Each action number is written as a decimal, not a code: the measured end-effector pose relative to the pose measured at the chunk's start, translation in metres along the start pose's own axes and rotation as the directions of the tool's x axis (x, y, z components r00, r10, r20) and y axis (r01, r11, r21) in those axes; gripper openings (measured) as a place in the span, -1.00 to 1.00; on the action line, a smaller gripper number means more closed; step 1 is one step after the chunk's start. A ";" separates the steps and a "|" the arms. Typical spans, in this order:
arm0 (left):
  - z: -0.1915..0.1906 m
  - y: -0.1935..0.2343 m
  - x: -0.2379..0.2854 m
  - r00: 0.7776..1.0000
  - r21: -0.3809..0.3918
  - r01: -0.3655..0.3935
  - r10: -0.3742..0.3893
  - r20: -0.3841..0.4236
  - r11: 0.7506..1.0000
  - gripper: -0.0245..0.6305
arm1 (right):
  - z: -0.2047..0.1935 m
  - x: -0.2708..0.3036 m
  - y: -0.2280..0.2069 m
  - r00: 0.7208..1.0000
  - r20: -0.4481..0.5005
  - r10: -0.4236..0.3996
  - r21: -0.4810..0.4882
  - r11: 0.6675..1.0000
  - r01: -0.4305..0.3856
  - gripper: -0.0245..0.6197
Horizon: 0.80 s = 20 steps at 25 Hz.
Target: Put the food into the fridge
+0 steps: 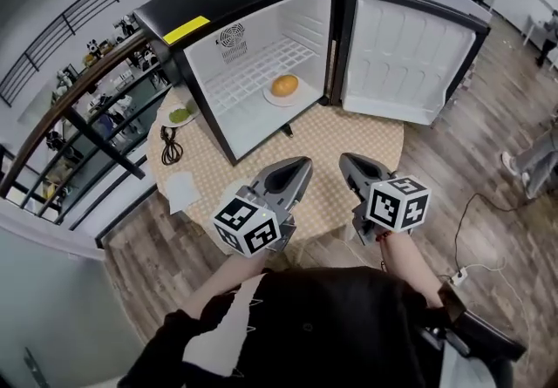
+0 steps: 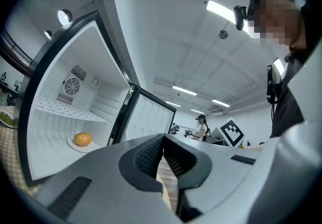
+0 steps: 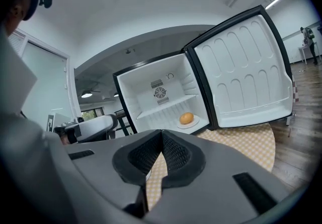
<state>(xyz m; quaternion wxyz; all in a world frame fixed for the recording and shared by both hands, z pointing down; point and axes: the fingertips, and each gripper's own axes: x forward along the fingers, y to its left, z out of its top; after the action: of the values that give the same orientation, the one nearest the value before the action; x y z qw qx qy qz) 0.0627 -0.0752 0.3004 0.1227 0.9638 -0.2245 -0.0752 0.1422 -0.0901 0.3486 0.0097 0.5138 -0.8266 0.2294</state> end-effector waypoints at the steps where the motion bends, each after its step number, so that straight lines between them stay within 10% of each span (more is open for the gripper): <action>1: -0.003 -0.009 0.005 1.000 -0.005 -0.002 0.002 0.001 1.000 -0.89 | -0.001 -0.008 -0.003 1.000 -0.009 0.002 -0.003 1.000 -0.002 -0.87; 20: -0.057 -0.126 0.019 0.993 -0.040 -0.113 0.114 0.015 0.993 -0.89 | -0.052 -0.118 -0.023 0.987 -0.128 0.099 -0.031 0.994 -0.104 -0.88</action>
<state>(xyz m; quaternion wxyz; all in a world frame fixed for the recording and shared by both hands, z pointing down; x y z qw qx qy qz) 0.1433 0.0372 0.3193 0.1437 0.9462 -0.2784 -0.0806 0.2063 0.0216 0.3735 0.0601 0.4553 -0.8535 0.2463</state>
